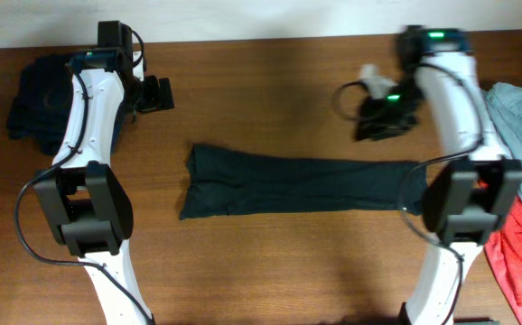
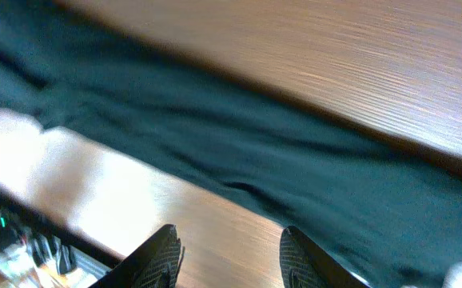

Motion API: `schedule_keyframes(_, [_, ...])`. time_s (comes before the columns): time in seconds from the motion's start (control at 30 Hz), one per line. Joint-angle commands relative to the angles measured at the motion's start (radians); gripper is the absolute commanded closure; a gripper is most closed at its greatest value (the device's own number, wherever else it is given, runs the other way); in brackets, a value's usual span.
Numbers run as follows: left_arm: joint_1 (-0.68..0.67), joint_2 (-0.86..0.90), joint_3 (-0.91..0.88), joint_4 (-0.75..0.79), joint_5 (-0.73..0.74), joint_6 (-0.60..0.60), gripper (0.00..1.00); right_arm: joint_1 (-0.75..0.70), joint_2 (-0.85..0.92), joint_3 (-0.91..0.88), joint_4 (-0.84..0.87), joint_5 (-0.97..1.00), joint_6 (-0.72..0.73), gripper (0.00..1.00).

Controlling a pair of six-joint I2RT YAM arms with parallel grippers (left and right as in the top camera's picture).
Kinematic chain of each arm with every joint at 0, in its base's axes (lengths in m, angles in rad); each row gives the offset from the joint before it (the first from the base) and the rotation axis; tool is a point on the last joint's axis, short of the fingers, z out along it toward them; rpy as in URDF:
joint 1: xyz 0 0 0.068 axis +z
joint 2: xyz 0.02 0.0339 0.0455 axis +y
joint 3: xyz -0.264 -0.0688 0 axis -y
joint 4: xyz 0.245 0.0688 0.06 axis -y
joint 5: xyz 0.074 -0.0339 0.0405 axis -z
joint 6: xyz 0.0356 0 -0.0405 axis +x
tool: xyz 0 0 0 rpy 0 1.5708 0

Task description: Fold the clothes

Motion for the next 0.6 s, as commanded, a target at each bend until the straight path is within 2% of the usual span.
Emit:
schedule_keyframes(0.0, [0.001, -0.016, 0.0, -0.001, 0.011, -0.012, 0.01, -0.117, -0.021, -0.024, -0.004, 0.019, 0.009, 0.54])
schedule_keyframes(0.13, [0.001, -0.016, 0.0, -0.001, 0.011, -0.012, 0.01, -0.242, -0.021, -0.08, 0.021, 0.019, 0.008, 0.53])
schedule_keyframes(0.23, [0.001, -0.016, 0.0, -0.001, 0.011, -0.012, 0.01, -0.309, -0.021, -0.152, 0.072, 0.025, 0.008, 0.49])
schedule_keyframes(0.3, [0.001, -0.016, 0.0, -0.001, 0.011, -0.012, 0.01, -0.341, -0.021, -0.21, 0.124, 0.026, 0.008, 0.41])
schedule_keyframes(0.4, [0.001, -0.016, 0.0, -0.001, 0.011, -0.012, 0.01, -0.369, -0.021, -0.335, 0.226, 0.026, 0.008, 0.32])
schedule_keyframes(0.57, [0.001, -0.016, 0.0, -0.001, 0.011, -0.012, 0.01, -0.372, -0.021, -0.494, 0.372, 0.022, 0.007, 0.3])
